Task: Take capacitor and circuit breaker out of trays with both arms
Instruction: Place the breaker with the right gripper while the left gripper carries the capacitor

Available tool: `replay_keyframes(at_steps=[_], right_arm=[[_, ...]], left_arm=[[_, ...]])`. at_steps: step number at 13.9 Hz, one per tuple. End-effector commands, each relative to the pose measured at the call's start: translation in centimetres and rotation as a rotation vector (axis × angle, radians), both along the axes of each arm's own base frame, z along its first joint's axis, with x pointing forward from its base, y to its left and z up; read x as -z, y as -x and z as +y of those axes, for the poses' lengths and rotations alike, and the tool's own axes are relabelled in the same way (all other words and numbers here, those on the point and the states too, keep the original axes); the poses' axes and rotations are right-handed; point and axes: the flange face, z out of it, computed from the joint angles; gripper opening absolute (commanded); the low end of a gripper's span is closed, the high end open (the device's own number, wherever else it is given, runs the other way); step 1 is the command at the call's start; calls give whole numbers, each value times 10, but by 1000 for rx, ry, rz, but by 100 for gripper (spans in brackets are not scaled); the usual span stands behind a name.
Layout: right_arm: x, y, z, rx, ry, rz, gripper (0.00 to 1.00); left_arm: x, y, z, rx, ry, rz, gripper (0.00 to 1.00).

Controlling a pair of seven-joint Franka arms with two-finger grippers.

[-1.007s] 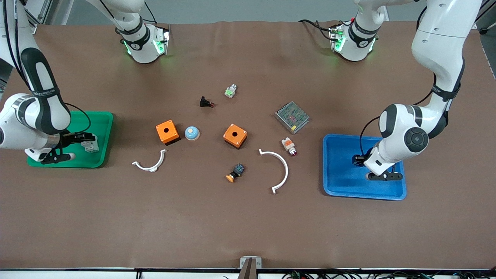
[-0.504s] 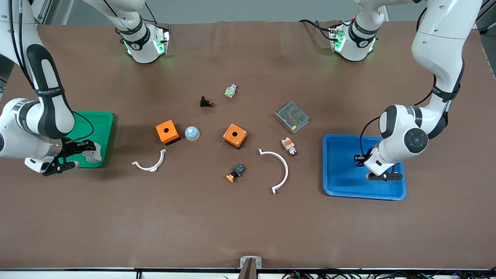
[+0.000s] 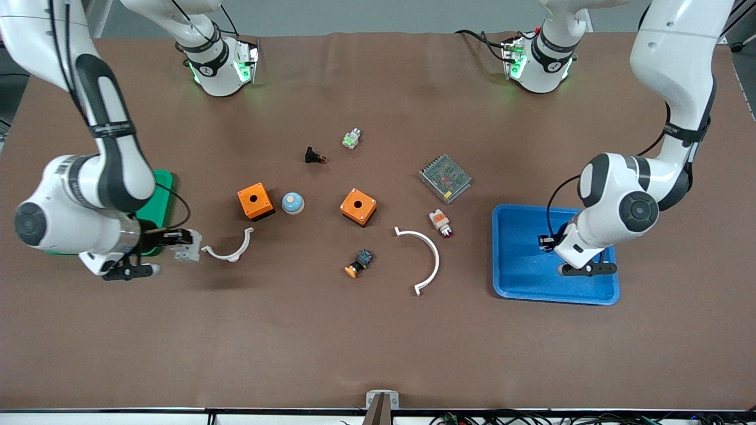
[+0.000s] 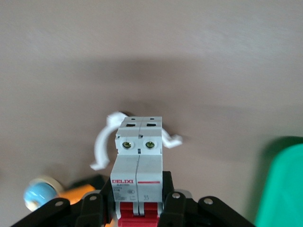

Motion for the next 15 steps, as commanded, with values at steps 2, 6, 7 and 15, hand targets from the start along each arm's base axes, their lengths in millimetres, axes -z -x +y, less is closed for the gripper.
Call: replay_keyframes(at_steps=[2, 6, 7, 15], right_arm=[[24, -7, 68, 119, 18, -11, 2], [67, 1, 125, 179, 50, 10, 4], [70, 2, 127, 176, 51, 13, 8], [-11, -20, 44, 223, 27, -10, 100]], left_arm=[[-45, 23, -91, -47, -9, 2, 0], [-62, 61, -179, -139, 8, -4, 0], [-63, 72, -198, -162, 9, 1, 0], [-48, 171, -329, -309, -16, 26, 0]])
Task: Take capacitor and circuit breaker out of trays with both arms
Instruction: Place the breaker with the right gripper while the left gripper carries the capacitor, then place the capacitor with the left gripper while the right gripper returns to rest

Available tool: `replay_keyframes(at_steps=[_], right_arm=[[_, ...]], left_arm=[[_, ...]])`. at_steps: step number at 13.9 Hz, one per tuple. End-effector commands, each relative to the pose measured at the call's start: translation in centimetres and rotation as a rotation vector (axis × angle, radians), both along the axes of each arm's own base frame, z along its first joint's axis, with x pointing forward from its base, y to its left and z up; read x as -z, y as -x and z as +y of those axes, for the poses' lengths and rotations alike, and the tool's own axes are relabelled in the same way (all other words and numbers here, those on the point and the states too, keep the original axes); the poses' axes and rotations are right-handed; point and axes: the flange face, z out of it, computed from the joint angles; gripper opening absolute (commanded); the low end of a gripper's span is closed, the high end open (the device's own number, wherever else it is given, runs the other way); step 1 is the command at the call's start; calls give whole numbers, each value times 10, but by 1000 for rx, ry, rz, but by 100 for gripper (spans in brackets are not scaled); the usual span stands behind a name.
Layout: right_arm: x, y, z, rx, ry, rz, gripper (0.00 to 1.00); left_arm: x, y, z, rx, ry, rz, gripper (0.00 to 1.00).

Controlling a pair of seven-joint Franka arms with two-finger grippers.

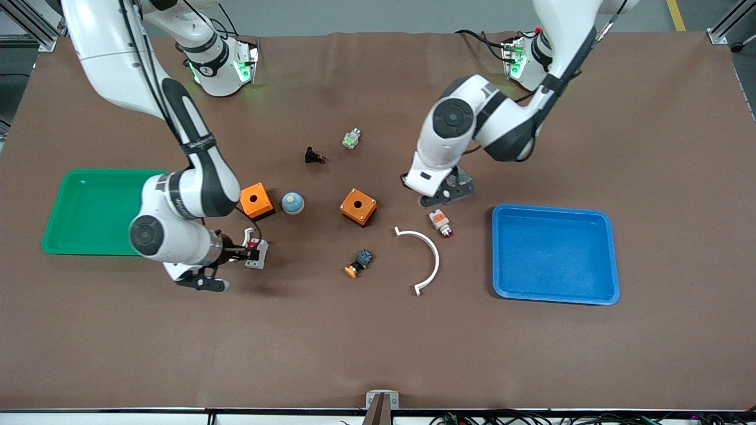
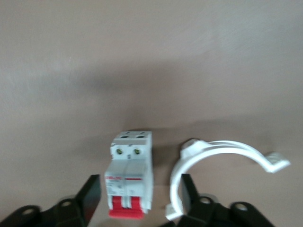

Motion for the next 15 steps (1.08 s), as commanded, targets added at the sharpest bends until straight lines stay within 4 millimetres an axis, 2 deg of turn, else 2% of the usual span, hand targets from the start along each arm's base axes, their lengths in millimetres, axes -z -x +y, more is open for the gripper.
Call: replay_keyframes(at_steps=[1, 3, 4, 6, 8, 9, 10, 15], right_arm=[[-86, 0, -63, -43, -48, -47, 100], [-130, 9, -109, -67, -57, -59, 100], [-151, 16, -124, -71, -62, -62, 100], [-190, 30, -133, -129, -2, -81, 100], [-230, 48, -140, -169, 60, -89, 100], [-245, 55, -142, -182, 60, -91, 100], [-260, 66, -152, -169, 56, -78, 100], [-305, 89, -169, -173, 129, -102, 100]], left_arm=[[11, 25, -27, -50, -12, -7, 0], [23, 34, -40, -83, -10, -15, 0], [34, 40, -46, -84, -27, -31, 0], [63, 38, -52, -137, -39, -58, 0], [85, 30, -48, -142, -36, -79, 0], [97, 25, -50, -136, -33, -83, 0], [108, 20, -50, -145, -38, -77, 1], [144, 5, -39, -142, -60, -81, 8]])
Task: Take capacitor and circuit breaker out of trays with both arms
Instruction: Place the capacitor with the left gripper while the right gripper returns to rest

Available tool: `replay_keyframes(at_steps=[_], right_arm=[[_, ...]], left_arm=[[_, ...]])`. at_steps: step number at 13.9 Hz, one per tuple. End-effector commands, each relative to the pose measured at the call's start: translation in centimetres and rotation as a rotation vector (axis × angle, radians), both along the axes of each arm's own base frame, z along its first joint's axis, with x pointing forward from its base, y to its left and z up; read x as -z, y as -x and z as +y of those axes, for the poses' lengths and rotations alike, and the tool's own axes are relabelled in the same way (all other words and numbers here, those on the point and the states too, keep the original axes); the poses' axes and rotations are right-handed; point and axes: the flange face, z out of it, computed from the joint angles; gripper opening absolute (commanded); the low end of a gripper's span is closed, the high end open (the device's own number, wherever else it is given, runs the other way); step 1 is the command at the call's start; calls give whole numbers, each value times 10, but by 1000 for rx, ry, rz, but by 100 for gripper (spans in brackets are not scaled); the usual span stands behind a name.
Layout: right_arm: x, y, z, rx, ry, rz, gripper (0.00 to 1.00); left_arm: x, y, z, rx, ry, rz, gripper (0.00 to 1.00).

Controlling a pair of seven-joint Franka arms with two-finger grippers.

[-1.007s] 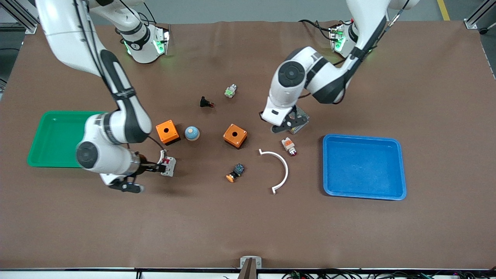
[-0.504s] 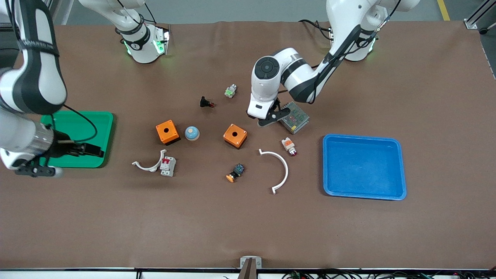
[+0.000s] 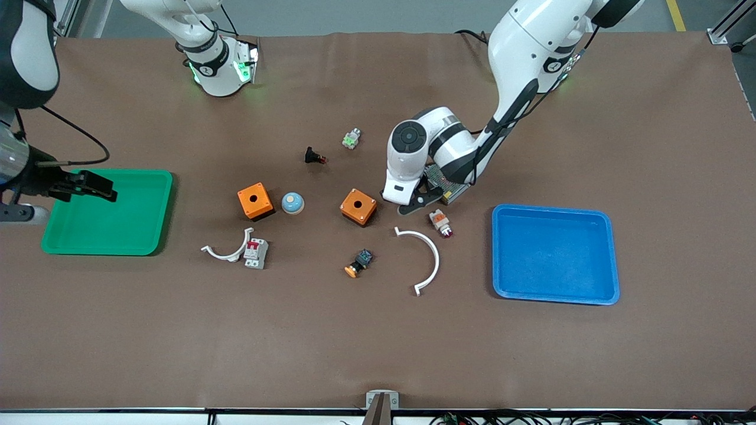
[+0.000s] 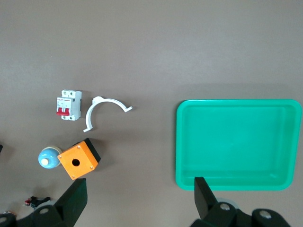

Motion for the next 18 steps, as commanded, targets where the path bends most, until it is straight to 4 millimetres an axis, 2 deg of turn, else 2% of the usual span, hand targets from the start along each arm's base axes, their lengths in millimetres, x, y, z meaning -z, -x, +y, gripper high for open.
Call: replay_keyframes(at_steps=[1, 2, 4, 5, 7, 9, 10, 11, 12, 13, 14, 16, 17, 18], right_arm=[[-24, 12, -11, -58, 38, -32, 100], [-46, 6, -18, -79, 51, -77, 100], [-56, -6, -39, -38, 46, -107, 100], [-59, -6, -38, -41, 45, -115, 100], [-59, -3, -31, -28, 39, -104, 100], [-57, 1, -18, 123, 34, -88, 100], [-56, 6, -16, 124, 33, -94, 100], [-57, 10, -17, 127, 33, -109, 100], [-55, 14, -18, 130, 32, -126, 100], [-55, 15, -18, 128, 32, -130, 100], [-56, 14, -19, 130, 32, -132, 100], [-55, 14, -19, 130, 32, -126, 100], [-54, 15, -19, 130, 32, -121, 100], [-53, 15, -19, 130, 32, -118, 100]], left_arm=[[12, -10, -2, -2, 12, -29, 13], [10, -17, 0, -11, 12, -38, 30], [-3, -26, 1, -32, 23, -60, 100], [-18, -34, 2, -45, 26, -79, 100], [-64, -56, 20, -69, -8, -112, 100], [-133, -93, 53, -94, -59, -143, 100], [-168, -111, 71, -86, -76, -159, 100], [-204, -130, 96, -87, -84, -183, 100], [-235, -152, 133, -82, -91, -199, 100], [-258, -166, 161, -51, -92, -210, 100], [-281, -173, 188, -11, -113, -225, 100], [-316, -181, 237, 68, -137, -249, 100], [-335, -181, 259, 99, -144, -254, 100], [-346, -177, 272, 136, -160, -231, 100]])
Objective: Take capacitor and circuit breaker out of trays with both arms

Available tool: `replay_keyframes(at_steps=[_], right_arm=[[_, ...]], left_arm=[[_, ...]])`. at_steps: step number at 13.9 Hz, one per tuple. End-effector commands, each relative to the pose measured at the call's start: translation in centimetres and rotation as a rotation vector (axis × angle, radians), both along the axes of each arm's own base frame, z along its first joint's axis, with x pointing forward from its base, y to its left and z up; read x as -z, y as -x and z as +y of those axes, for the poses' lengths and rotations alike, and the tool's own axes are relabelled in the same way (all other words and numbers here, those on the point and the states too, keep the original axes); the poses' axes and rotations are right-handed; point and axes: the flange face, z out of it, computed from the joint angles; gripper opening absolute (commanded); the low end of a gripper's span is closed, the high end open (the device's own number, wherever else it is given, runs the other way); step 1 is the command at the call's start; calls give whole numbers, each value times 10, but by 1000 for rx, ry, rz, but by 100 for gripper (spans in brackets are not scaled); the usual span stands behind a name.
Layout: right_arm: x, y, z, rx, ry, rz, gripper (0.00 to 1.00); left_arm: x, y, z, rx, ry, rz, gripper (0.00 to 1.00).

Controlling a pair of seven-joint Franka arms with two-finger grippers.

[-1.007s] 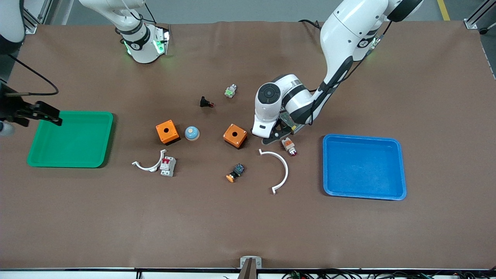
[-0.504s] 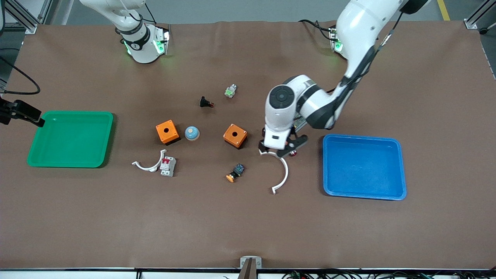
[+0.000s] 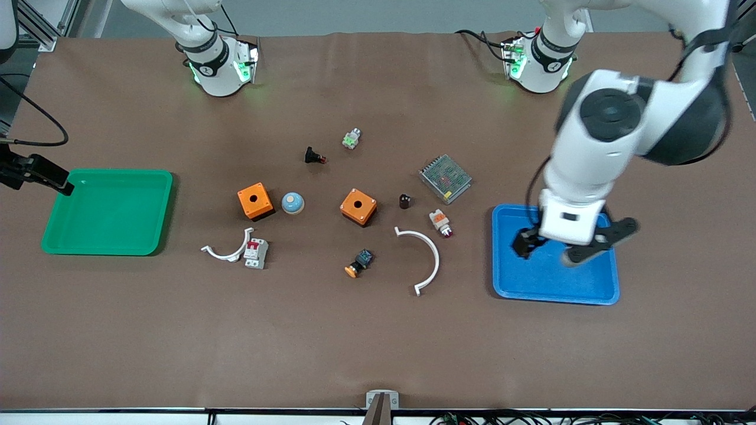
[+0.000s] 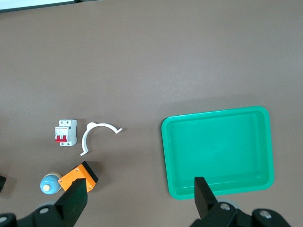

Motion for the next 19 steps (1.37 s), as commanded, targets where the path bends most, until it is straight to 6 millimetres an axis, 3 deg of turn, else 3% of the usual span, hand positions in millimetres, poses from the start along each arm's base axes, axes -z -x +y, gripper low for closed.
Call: replay_keyframes(at_steps=[1, 6, 9, 10, 14, 16, 19], right_arm=[[-1, 9, 0, 12, -2, 0, 100], [0, 10, -1, -4, -1, 3, 100], [1, 10, -1, -4, -1, 5, 100], [2, 10, -1, -4, -2, 8, 100], [2, 10, -1, -4, -3, 7, 100], [2, 10, -1, -4, -3, 7, 100], [4, 10, -1, -4, -4, 12, 100]], left_arm=[[-33, 14, 29, 85, -38, 46, 100], [-83, 45, 64, 188, -21, 135, 100], [-119, 62, 105, 275, 49, 138, 100], [-123, 68, 125, 294, 46, 165, 100], [-122, 81, 171, 380, 117, 257, 100], [-125, 85, 174, 412, 114, 266, 100], [-127, 92, 158, 394, 111, 290, 100]])
